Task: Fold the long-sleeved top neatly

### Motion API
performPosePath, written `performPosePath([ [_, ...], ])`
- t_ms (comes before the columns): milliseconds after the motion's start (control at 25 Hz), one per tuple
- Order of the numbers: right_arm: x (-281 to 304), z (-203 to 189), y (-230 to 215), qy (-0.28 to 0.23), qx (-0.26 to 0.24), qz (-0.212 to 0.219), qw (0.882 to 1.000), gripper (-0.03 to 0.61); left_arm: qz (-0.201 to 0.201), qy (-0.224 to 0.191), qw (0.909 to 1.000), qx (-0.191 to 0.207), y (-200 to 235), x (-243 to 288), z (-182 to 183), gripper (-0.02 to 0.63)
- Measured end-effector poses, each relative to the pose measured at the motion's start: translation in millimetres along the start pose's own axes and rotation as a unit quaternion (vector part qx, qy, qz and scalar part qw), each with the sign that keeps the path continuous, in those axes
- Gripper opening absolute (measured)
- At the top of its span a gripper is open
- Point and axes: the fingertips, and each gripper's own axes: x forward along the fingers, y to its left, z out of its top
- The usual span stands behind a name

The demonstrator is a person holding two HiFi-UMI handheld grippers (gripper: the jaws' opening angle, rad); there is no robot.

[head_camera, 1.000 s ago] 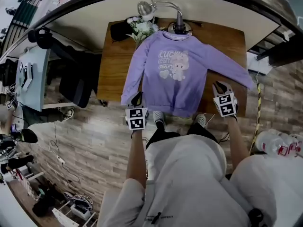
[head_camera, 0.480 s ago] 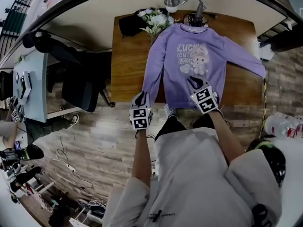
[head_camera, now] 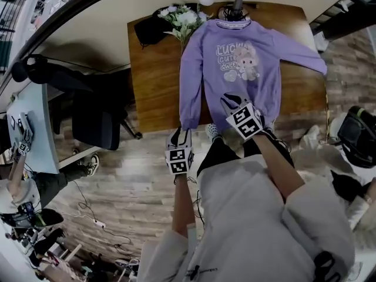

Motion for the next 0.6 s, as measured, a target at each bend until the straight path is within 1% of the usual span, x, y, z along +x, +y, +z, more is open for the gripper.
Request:
performPosePath([
  [200, 5.4, -9.4, 21.0, 0.012, -0.009, 0.003, 1.0, 0.066, -0.009, 0.012, 0.9999, 0.0, 10.3, 12.6, -18.6, 0.156],
  [240, 3.7, -13.9, 23.7, 0.016, -0.011, 0.003, 1.0, 0.066, -0.011, 0.011, 0.9999, 0.001, 9.9, 14.7, -20.7, 0.15],
  [280, 1.1, -18.0, 24.8, 0.019, -0.012, 0.001, 1.0, 0.066, -0.013, 0.005, 0.9999, 0.001, 9.1, 15.8, -19.7, 0.107],
  [320, -1.7, -21.0, 24.9, 0.023, -0.012, -0.001, 1.0, 0.066, -0.014, -0.003, 0.9999, 0.002, 8.7, 15.3, -15.9, 0.055],
  [360, -4.0, -22.7, 24.0, 0.025, -0.012, -0.006, 1.0, 0.066, -0.014, -0.009, 0.9998, 0.006, 9.5, 13.1, -10.7, 0.043],
  [480, -7.5, -29.4, 17.0, 0.034, -0.009, -0.024, 0.999, 0.063, -0.001, -0.023, 0.9993, 0.029, 18.1, 0.1, 8.8, 0.035],
  [600, -8.0, -41.5, 12.9, 0.044, 0.005, -0.03, 0.999, 0.063, 0.022, -0.049, 0.9968, 0.059, 35.9, -15.4, 40.8, 0.035],
])
